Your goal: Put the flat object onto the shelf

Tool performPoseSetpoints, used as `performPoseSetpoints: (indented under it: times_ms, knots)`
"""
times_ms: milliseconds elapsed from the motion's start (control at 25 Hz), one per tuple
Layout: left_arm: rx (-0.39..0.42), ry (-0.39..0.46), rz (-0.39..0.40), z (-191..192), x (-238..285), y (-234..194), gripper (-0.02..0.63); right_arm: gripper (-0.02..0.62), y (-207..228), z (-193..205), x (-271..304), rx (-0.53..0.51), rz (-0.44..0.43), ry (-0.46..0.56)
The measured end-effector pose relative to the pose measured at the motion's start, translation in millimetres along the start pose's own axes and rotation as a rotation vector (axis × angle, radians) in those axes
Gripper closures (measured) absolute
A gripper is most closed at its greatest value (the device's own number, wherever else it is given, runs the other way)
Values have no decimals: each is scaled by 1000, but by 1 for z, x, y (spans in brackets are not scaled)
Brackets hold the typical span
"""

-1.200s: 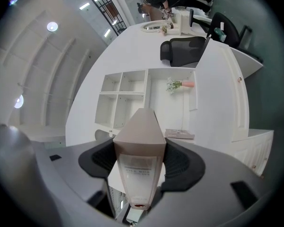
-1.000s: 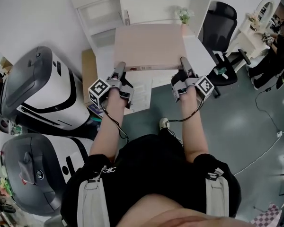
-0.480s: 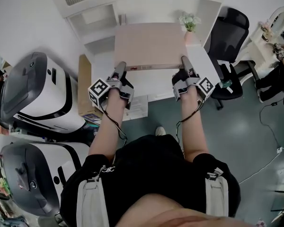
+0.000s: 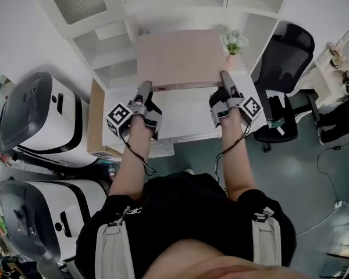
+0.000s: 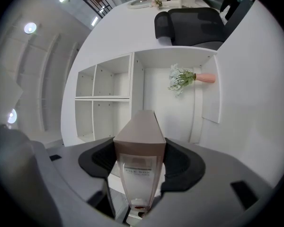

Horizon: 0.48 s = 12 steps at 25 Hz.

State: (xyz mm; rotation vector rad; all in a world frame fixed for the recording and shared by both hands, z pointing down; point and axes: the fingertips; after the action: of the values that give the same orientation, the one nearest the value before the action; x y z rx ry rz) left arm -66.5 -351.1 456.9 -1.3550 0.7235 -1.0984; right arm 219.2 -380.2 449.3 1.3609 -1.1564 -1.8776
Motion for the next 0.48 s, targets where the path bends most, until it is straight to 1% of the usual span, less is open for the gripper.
performPoseSetpoints:
  times_ms: [200,480]
  knots:
    - [-2,36,9,-10,11,13,344,316,2,-5,28,15,-14,-30]
    - [8,48,30,-31,17,29,342,316,-5,0,56,12,-34,-44]
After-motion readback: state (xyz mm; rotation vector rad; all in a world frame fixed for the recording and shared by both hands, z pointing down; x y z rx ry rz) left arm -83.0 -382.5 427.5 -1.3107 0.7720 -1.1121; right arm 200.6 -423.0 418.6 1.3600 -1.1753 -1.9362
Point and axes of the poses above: the fingertips, and each gripper's own axes: x forward along the fingers, y to its right, z out of its underside, and after that the axes turned 14 degrees about -z, right-handed
